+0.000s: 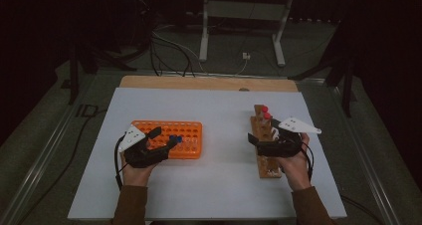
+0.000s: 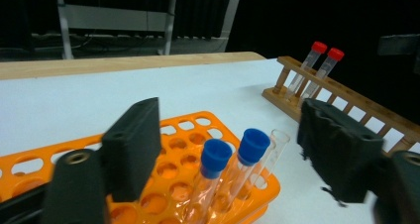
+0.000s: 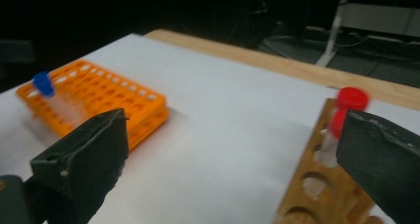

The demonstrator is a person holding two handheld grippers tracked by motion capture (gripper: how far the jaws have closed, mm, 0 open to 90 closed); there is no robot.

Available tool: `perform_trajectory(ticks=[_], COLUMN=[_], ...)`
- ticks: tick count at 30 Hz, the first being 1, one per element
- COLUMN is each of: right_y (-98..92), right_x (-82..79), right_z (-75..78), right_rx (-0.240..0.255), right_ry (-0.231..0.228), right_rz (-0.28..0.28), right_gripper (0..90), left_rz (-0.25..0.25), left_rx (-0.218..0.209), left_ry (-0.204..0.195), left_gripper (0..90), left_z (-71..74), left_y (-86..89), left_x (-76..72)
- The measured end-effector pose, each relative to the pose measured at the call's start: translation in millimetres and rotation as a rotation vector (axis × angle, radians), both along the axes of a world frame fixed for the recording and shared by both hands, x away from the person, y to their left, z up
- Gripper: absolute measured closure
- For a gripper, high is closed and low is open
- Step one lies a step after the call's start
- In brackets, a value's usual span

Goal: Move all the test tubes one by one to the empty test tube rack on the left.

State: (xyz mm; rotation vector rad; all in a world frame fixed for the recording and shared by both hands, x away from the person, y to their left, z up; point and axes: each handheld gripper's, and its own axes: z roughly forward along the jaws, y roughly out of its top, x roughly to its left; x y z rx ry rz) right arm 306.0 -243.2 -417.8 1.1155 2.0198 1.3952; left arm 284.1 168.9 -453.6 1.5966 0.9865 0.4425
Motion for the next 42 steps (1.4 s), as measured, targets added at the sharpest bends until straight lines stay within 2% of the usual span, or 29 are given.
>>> perform_trajectory(ticks=[5,6,9,14,16,18,24,28,32,36,42], right_y=[-8.9,-10.7,-17.2,-20.1,-21.3,-22.3,-19.0,-18.5,-18.1,-17.9,-17.8], right_x=[13.4,16.7,25.3,39.1,44.5,49.1,59.6,64.0,65.4,65.2,62.1], right_z=[-4.0,-4.7,-6.3,-13.2,-17.3,-21.1,-30.5,-35.6,-37.0,-37.1,-34.1], right_rx=[0.005,0.004,0.009,-0.041,-0.049,-0.055,-0.101,-0.099,-0.104,-0.106,-0.094], right_ry=[0.016,0.021,0.026,0.055,0.068,0.079,0.115,0.135,0.135,0.132,0.111], right_rz=[-0.031,-0.039,-0.064,-0.124,-0.152,-0.170,-0.201,-0.223,-0.238,-0.235,-0.237], right_gripper=[2.8,3.6,13.2,23.3,27.5,32.9,48.4,56.9,67.0,72.9,74.0], left_rz=[0.007,0.010,0.047,0.065,0.053,0.066,0.053,0.039,0.036,0.037,0.032], left_rx=[0.006,0.014,0.020,0.026,0.015,0.015,0.003,0.012,0.009,0.010,0.016], left_ry=[0.013,0.019,0.006,-0.033,-0.046,-0.069,-0.061,-0.046,-0.040,-0.029,-0.022], left_gripper=[13.1,8.0,0.8,0.4,2.9,3.7,0.6,0.5,0.5,0.5,0.5], left_z=[4.8,6.0,10.0,15.1,15.8,16.9,18.1,17.8,16.9,16.4,15.5], left_y=[-4.7,-5.8,-8.3,-9.0,-7.8,-7.5,-9.1,-12.1,-13.4,-13.8,-15.6], left_x=[-0.5,-0.4,-2.3,-6.0,-7.0,-8.9,-8.5,-7.6,-7.2,-6.9,-6.3])
